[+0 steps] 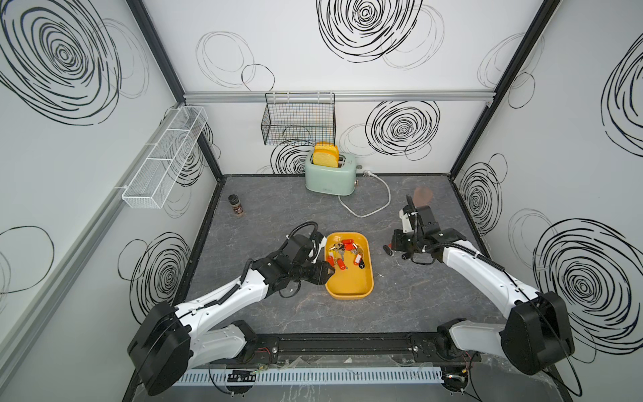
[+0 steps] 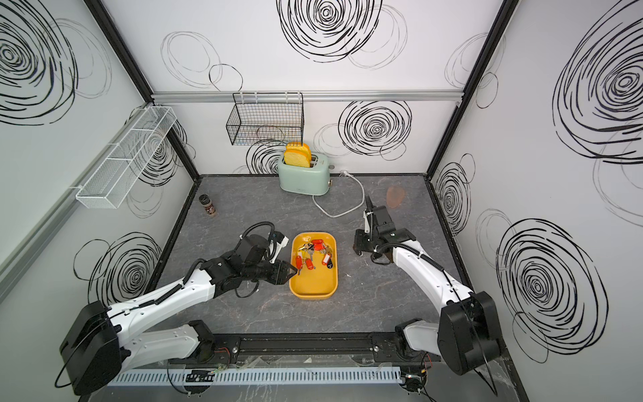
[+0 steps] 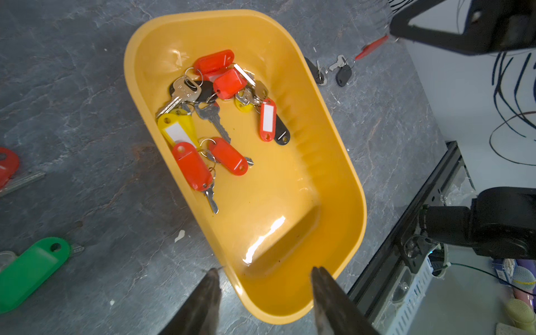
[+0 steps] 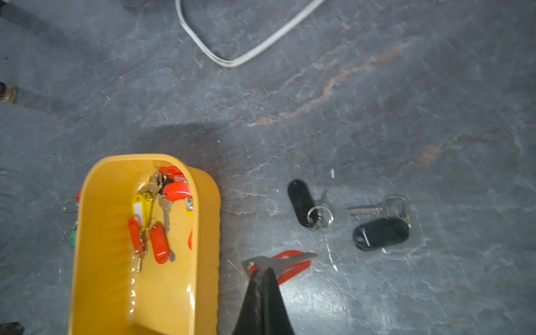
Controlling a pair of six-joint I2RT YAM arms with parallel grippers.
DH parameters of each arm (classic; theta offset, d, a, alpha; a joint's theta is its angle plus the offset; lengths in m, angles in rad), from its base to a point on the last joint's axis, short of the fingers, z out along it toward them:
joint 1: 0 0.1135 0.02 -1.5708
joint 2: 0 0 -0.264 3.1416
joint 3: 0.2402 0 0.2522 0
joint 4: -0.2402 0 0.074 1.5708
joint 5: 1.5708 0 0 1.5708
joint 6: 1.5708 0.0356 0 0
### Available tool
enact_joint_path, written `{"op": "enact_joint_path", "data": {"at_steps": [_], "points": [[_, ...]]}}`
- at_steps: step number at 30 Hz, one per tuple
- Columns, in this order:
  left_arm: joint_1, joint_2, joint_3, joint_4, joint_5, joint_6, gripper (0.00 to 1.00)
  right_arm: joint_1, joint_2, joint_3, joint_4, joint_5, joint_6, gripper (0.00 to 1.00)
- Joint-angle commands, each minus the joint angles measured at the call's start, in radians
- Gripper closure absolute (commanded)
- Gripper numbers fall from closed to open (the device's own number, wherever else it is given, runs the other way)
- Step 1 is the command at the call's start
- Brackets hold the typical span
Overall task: Take the keys out of the storage box
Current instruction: Place the key at the center of the board.
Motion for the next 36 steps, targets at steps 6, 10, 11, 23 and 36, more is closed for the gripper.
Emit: {"op": "enact_joint_path", "data": {"at_steps": [6,10,11,23,36], "points": [[-0.012,0.023,0.037,0.039,-0.013,0.02,0.44,-0.016,-0.026,-0.133,-0.024,-0.022,0.031,1.0],[-0.012,0.022,0.033,0.038,-0.025,0.021,0.44,0.0,-0.03,-0.187,-0.01,-0.039,0.051,0.99],[-0.013,0.023,0.032,0.036,-0.028,0.023,0.44,0.006,-0.03,-0.196,-0.007,-0.036,0.055,0.99],[-0.012,0.034,0.041,0.027,-0.049,0.031,0.44,0.031,-0.024,-0.176,-0.029,-0.01,0.066,0.73],[-0.02,0.135,0.135,-0.018,-0.087,0.04,0.52,0.03,-0.078,-0.14,-0.005,-0.05,0.037,0.73]]}}
